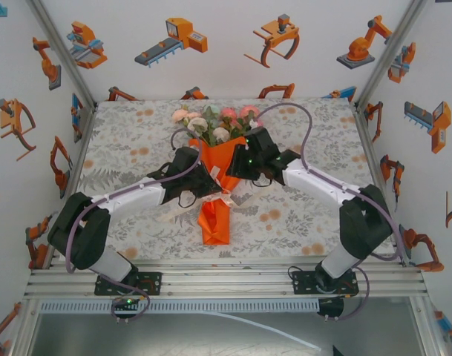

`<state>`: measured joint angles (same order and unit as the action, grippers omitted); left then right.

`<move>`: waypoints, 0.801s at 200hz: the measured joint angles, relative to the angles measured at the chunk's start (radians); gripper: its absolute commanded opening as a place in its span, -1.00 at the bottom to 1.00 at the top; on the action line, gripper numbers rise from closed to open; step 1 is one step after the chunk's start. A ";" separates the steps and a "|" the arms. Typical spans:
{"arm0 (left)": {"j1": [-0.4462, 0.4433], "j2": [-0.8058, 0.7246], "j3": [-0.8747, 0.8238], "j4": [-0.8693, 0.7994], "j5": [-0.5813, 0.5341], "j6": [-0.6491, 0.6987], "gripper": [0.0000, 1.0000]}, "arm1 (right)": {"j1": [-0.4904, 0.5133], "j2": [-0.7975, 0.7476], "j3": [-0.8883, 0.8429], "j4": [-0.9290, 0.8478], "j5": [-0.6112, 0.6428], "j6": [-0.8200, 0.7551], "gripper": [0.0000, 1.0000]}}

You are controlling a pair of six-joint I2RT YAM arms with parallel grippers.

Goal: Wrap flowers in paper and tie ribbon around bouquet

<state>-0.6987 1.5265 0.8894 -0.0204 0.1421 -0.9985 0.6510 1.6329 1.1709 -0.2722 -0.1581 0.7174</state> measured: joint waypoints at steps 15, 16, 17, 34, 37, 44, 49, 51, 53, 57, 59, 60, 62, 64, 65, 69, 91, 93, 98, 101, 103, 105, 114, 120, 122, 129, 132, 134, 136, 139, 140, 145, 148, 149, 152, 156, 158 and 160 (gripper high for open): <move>0.004 0.000 0.000 -0.002 -0.011 0.000 -1.00 | 0.000 0.059 -0.006 0.005 -0.061 -0.017 -0.13; 0.004 0.000 0.000 -0.002 -0.012 0.000 -1.00 | 0.000 0.067 -0.006 0.007 -0.066 -0.018 -0.13; 0.005 0.000 0.000 -0.002 -0.013 0.000 -1.00 | 0.000 0.070 -0.006 0.008 -0.068 -0.019 -0.13; 0.009 0.000 0.000 -0.002 -0.021 0.000 -1.00 | 0.001 0.134 -0.006 0.025 -0.106 -0.026 -0.26; 0.011 0.000 0.000 -0.002 -0.023 0.000 -1.00 | 0.001 0.146 -0.006 0.027 -0.112 -0.027 -0.32; 0.013 0.000 0.000 -0.002 -0.024 0.000 -1.00 | 0.001 0.164 -0.006 0.030 -0.123 -0.031 -0.48; 0.014 0.000 0.000 -0.002 -0.026 0.000 -1.00 | 0.001 0.172 -0.006 0.034 -0.130 -0.032 -0.56; 0.015 0.000 0.000 -0.002 -0.026 0.000 -1.00 | 0.001 0.175 -0.006 0.035 -0.132 -0.037 -0.61; 0.016 0.000 0.000 -0.002 -0.027 0.000 -1.00 | 0.001 0.177 -0.006 0.036 -0.135 -0.033 -0.65; 0.019 0.000 0.000 -0.002 -0.027 0.000 -1.00 | 0.001 0.181 -0.006 0.040 -0.141 -0.037 -0.73; 0.020 0.000 0.000 -0.002 -0.027 -0.001 -1.00 | 0.001 0.182 -0.006 0.042 -0.143 -0.034 -0.77; 0.020 0.000 0.000 -0.002 -0.027 -0.001 -1.00 | 0.001 0.183 -0.006 0.043 -0.144 -0.031 -0.80; 0.020 0.000 0.000 -0.002 -0.027 -0.001 -1.00 | 0.001 0.183 -0.006 0.044 -0.145 -0.035 -0.83; 0.021 0.000 0.000 -0.002 -0.027 -0.002 -1.00 | 0.001 0.183 -0.006 0.045 -0.146 -0.036 -0.87; 0.022 0.000 0.000 -0.002 -0.027 -0.002 -1.00 | 0.001 0.183 -0.006 0.046 -0.148 -0.038 -0.89; 0.025 0.000 0.000 -0.003 -0.027 -0.003 -1.00 | 0.001 0.183 -0.005 0.048 -0.149 -0.033 -0.95; 0.037 0.001 0.000 -0.002 -0.018 -0.018 -1.00 | 0.001 0.173 -0.006 0.075 -0.164 -0.034 -1.00; 0.039 0.001 0.000 -0.002 -0.017 -0.019 -1.00 | 0.001 0.172 -0.006 0.077 -0.165 -0.034 -1.00; 0.041 0.003 0.000 -0.001 -0.013 -0.023 -1.00 | 0.001 0.165 -0.007 0.083 -0.167 -0.034 -1.00; 0.043 0.003 0.000 0.000 -0.011 -0.026 -1.00 | 0.001 0.163 -0.008 0.085 -0.169 -0.034 -1.00; 0.044 0.005 0.000 0.001 -0.010 -0.028 -1.00 | 0.001 0.158 -0.008 0.088 -0.171 -0.034 -1.00; 0.045 0.006 0.000 0.002 -0.009 -0.031 -1.00 | 0.001 0.155 -0.009 0.091 -0.171 -0.034 -1.00; 0.048 0.013 0.000 0.005 -0.003 -0.040 -1.00 | 0.001 0.137 -0.013 0.106 -0.179 -0.034 -1.00; 0.052 0.021 0.001 0.005 -0.001 -0.045 -1.00 | 0.001 0.124 -0.018 0.118 -0.188 -0.032 -1.00; 0.053 0.024 0.001 0.005 0.001 -0.046 -1.00 | 0.001 0.120 -0.019 0.122 -0.190 -0.031 -1.00; 0.056 0.034 0.001 0.005 0.002 -0.050 -1.00 | 0.001 0.107 -0.026 0.137 -0.197 -0.027 -1.00; 0.058 0.038 0.001 0.005 0.002 -0.053 -1.00 | 0.001 0.102 -0.028 0.142 -0.200 -0.025 -1.00; 0.059 0.040 0.001 0.005 0.002 -0.054 -1.00 | 0.001 0.098 -0.031 0.148 -0.202 -0.024 -1.00; 0.060 0.043 0.001 0.005 0.004 -0.056 -1.00 | 0.001 0.095 -0.034 0.153 -0.205 -0.021 -1.00; 0.062 0.048 0.001 0.005 0.005 -0.060 -1.00 | 0.001 0.089 -0.039 0.160 -0.208 -0.018 -1.00; 0.063 0.050 0.001 0.006 0.006 -0.060 -1.00 | 0.001 0.087 -0.041 0.165 -0.211 -0.019 -1.00; 0.066 0.056 0.001 0.007 0.010 -0.065 -1.00 | 0.001 0.079 -0.048 0.176 -0.217 -0.012 -1.00; 0.068 0.059 0.001 0.008 0.012 -0.068 -1.00 | 0.001 0.075 -0.053 0.183 -0.220 -0.010 -1.00; 0.068 0.060 0.001 0.008 0.013 -0.070 -1.00 | 0.001 0.074 -0.055 0.185 -0.221 -0.010 -1.00; 0.072 0.064 0.001 0.013 0.016 -0.072 -1.00 | 0.001 0.071 -0.058 0.189 -0.224 -0.006 -1.00; 0.074 0.068 0.000 0.018 0.020 -0.077 -1.00 | 0.001 0.068 -0.064 0.197 -0.230 -0.002 -1.00; 0.077 0.071 0.000 0.024 0.024 -0.080 -1.00 | 0.001 0.066 -0.066 0.203 -0.235 0.000 -1.00; 0.079 0.072 -0.001 0.030 0.029 -0.083 -1.00 | 0.001 0.066 -0.069 0.208 -0.237 0.002 -1.00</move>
<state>-0.6197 1.5990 0.8883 0.0093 0.1711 -1.0813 0.6521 1.6985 1.1019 -0.0647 -0.3950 0.7197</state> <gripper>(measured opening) 0.006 0.004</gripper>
